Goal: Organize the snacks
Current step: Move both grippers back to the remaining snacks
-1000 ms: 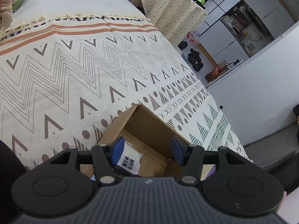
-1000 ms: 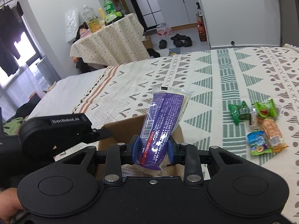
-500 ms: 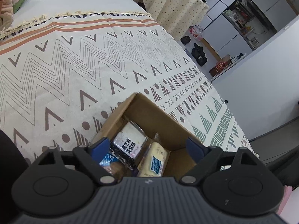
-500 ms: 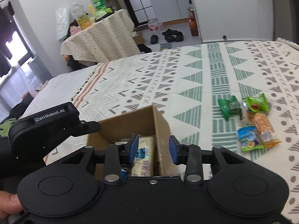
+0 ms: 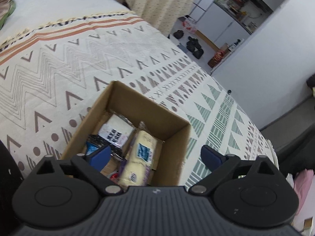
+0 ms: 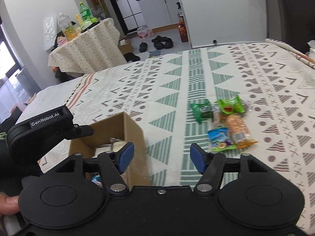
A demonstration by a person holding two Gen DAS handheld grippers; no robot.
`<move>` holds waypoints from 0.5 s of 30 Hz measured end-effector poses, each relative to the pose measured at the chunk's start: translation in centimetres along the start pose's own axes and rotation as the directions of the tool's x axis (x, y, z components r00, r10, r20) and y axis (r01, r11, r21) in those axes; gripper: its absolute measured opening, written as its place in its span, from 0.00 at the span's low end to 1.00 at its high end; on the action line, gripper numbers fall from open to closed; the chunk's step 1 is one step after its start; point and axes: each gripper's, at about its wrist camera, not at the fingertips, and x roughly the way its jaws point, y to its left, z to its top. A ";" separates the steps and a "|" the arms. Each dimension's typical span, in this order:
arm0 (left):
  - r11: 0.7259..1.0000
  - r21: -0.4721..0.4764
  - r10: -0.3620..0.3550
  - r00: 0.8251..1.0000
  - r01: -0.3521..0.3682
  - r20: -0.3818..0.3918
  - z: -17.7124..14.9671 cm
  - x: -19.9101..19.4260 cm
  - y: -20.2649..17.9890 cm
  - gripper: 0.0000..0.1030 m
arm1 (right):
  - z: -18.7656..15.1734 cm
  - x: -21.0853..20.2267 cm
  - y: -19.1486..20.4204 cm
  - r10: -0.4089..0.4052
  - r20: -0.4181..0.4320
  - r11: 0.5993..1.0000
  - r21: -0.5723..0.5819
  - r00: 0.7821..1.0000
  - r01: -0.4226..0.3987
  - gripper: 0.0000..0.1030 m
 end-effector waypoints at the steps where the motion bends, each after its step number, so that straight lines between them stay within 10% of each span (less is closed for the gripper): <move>1: 1.000 0.009 -0.002 1.000 0.002 -0.002 -0.2 0.0 -0.3 0.98 | 0.0 -0.3 -0.4 -0.004 0.002 1.000 0.005 1.000 0.004 0.66; 15: 0.985 0.156 -0.060 0.997 0.069 -0.057 -4.1 0.1 -5.0 0.98 | -0.8 -3.0 -6.6 -0.069 0.048 0.994 0.086 0.996 0.065 0.86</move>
